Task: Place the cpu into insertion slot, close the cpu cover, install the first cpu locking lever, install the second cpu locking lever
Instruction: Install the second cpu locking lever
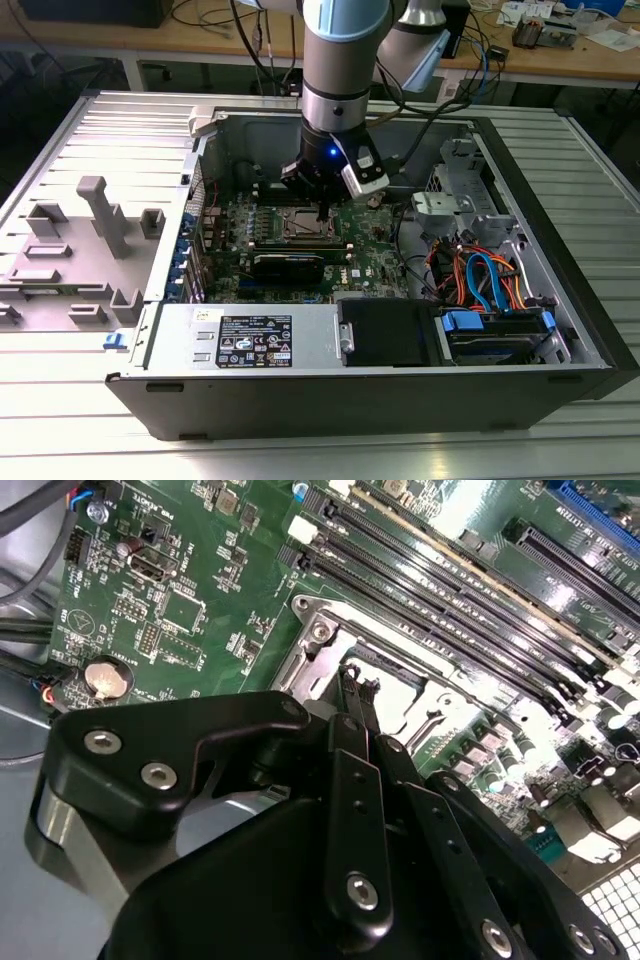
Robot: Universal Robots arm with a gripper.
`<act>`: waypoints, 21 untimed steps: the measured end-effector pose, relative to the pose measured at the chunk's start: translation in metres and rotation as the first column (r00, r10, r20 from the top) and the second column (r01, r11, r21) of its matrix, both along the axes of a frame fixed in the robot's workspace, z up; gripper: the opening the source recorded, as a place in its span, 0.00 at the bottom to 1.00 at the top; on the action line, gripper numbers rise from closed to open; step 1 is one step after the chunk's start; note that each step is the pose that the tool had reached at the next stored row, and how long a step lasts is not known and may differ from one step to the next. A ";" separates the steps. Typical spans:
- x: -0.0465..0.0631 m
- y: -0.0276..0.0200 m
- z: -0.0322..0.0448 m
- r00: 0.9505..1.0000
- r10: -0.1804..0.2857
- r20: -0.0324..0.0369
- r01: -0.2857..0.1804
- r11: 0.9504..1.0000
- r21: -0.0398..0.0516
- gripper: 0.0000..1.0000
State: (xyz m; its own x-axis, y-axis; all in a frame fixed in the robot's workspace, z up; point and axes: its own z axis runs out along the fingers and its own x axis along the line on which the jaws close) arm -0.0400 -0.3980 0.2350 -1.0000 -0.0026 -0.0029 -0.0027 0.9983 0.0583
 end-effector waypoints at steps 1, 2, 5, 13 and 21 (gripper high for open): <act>0.000 0.0000 0.0001 1.000 0.000 0.000 0.000 1.000 0.000 0.11; 0.000 0.0000 0.0001 1.000 0.000 0.000 0.000 1.000 0.000 0.11; 0.000 -0.0003 0.0004 1.000 0.000 0.000 0.000 1.000 0.000 0.11; 0.000 -0.0072 0.0093 1.000 0.000 0.000 0.000 1.000 0.002 0.11; -0.004 -0.0184 0.0108 1.000 0.000 0.000 0.000 1.000 0.002 0.11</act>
State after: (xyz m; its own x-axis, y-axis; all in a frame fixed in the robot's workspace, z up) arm -0.0436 -0.4165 0.2458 -1.0000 -0.0024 -0.0028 -0.0026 0.9982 0.0602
